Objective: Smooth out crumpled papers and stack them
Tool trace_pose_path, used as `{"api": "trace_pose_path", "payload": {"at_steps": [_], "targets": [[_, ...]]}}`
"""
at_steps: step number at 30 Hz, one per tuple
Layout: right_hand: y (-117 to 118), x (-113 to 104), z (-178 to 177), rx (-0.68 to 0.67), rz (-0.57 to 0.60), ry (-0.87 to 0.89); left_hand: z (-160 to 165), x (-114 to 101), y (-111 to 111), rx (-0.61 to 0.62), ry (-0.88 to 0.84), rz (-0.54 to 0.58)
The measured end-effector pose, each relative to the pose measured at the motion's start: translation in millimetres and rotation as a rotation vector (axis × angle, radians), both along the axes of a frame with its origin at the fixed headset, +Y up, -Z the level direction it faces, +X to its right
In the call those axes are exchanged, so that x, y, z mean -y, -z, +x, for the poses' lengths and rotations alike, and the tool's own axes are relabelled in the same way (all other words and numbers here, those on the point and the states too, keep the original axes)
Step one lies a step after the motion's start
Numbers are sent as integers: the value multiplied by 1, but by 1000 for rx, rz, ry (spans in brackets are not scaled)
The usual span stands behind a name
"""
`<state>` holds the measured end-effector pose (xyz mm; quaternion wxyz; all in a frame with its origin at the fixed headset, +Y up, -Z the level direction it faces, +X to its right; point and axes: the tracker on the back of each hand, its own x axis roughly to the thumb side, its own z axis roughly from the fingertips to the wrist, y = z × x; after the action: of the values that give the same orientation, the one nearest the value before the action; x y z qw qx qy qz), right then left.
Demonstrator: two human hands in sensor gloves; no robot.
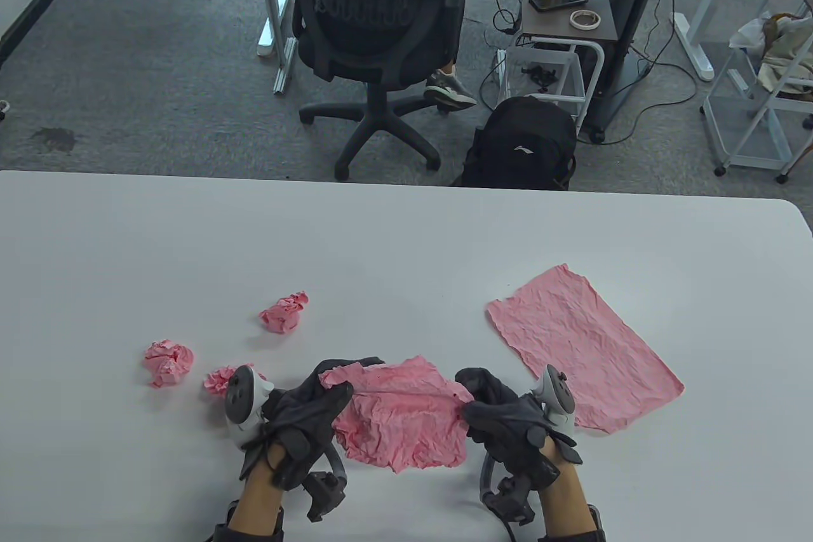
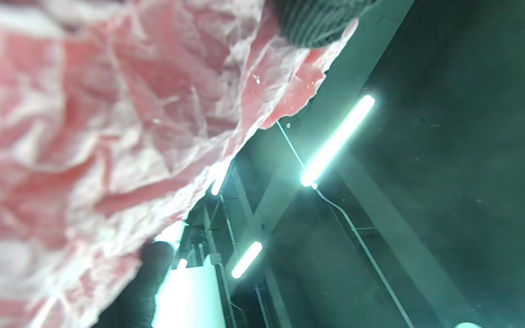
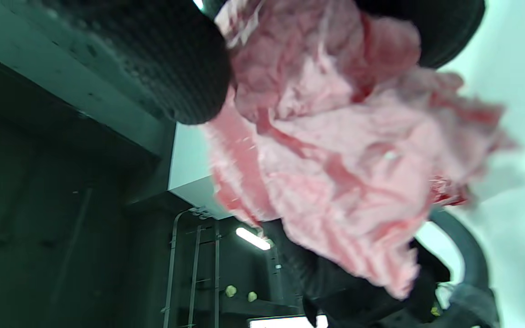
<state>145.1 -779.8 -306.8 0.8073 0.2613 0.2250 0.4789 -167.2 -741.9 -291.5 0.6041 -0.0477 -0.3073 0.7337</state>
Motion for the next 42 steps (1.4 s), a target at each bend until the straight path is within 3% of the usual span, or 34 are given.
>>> {"api": "trace_pose_path", "payload": {"at_steps": [2, 6, 9, 13, 17, 20, 23, 26, 31, 36, 38, 42], "targets": [[-1, 0, 1, -4, 20, 44, -2, 1, -1, 9, 48, 27], [-1, 6, 1, -22, -53, 59, 2, 3, 0, 45, 25, -1], [-5, 4, 1, -66, -14, -172, 2, 4, -1, -3, 73, 7], [-12, -7, -9, -76, 69, -310, 2, 5, 2, -17, 112, 4], [-16, -15, -17, 93, 187, -525, 8, 4, 0, 72, 60, 23], [-18, -16, -23, 111, 242, -478, 17, 1, -1, 193, 47, 53], [-19, -14, -28, 1, 230, -391, 22, -1, -4, 231, 72, 81], [-14, -18, -27, 114, 260, -303, 18, 1, -1, 184, 107, 61], [-10, -19, -19, 126, 207, -149, 1, 6, 3, -20, 176, 37], [-9, -17, -9, 149, 161, -280, -7, 6, 3, -66, 164, 24], [-7, -17, 0, 219, 148, -411, -9, 5, 5, -81, 204, 40], [-7, -22, 11, 323, 212, -576, -11, 5, 3, -131, 335, 57]]}}
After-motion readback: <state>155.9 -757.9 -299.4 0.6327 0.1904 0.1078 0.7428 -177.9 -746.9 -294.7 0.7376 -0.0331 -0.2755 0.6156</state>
